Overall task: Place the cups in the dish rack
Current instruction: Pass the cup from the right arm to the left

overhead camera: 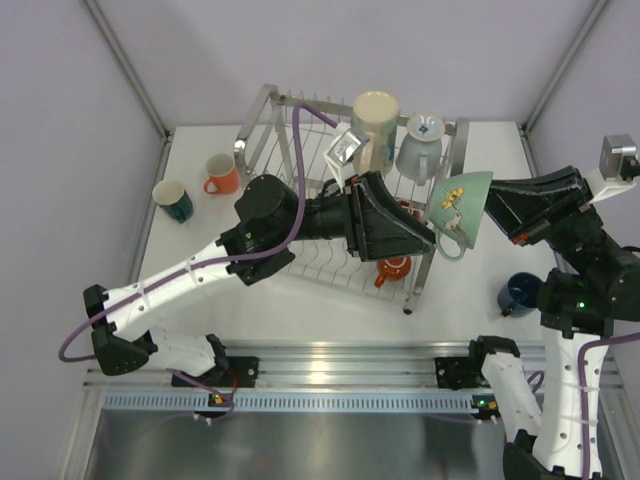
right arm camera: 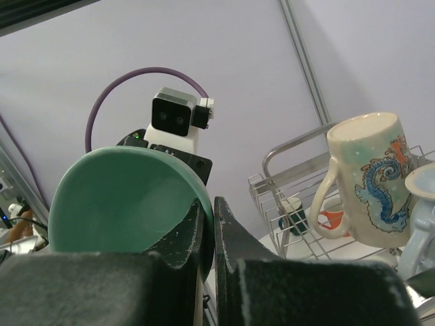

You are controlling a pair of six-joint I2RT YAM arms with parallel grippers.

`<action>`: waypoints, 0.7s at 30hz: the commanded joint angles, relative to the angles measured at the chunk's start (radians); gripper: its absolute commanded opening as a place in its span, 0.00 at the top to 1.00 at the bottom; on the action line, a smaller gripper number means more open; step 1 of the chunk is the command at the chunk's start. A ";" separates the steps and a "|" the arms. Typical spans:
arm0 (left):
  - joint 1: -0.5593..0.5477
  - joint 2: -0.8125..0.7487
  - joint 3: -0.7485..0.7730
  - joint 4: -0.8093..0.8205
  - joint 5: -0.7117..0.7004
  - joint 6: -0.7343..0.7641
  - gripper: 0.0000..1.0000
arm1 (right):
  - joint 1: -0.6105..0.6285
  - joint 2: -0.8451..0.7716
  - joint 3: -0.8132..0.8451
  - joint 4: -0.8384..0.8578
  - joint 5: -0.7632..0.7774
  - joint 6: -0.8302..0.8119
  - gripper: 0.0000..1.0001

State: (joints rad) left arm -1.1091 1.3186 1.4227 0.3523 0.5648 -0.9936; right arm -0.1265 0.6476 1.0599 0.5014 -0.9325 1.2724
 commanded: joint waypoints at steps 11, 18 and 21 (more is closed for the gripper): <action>-0.009 -0.004 -0.022 0.083 -0.026 0.019 0.51 | 0.016 -0.022 0.049 -0.018 -0.026 -0.057 1.00; -0.009 -0.007 -0.015 0.053 -0.040 0.046 0.51 | 0.016 -0.017 0.061 -0.030 -0.025 -0.059 1.00; -0.009 -0.012 -0.013 0.044 -0.045 0.055 0.51 | 0.016 -0.019 0.068 -0.041 -0.025 -0.064 1.00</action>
State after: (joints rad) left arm -1.1095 1.3174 1.3983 0.3576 0.5602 -0.9718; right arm -0.1265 0.6415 1.0721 0.4473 -0.9436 1.2304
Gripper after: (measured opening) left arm 0.491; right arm 0.028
